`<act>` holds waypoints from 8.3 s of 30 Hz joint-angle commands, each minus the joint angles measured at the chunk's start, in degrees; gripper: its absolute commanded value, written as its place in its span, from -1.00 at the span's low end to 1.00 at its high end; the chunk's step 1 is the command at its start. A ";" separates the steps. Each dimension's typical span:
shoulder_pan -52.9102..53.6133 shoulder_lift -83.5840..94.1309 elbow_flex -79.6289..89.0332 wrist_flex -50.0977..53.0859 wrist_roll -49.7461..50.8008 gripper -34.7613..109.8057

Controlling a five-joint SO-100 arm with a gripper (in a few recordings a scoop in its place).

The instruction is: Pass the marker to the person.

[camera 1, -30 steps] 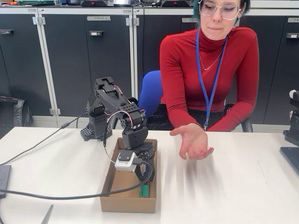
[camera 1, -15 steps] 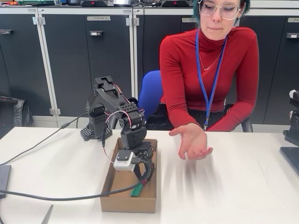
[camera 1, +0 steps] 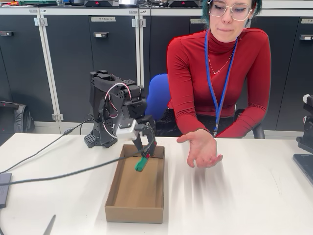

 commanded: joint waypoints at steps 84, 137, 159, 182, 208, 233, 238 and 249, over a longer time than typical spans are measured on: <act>-36.21 3.16 -13.62 -32.61 -28.30 -0.06; -35.95 4.66 -20.21 -20.65 -23.73 -0.06; -33.84 4.31 -20.13 -22.24 -24.52 -0.06; -33.66 6.06 -17.75 -23.99 -26.10 -0.06; -33.66 7.65 -15.12 -24.61 -23.82 -0.06; -33.13 9.32 -12.66 -26.89 -25.66 -0.06; -33.05 9.23 -12.57 -26.72 -25.66 -0.06; -32.70 8.53 -13.27 -26.54 -25.31 -0.06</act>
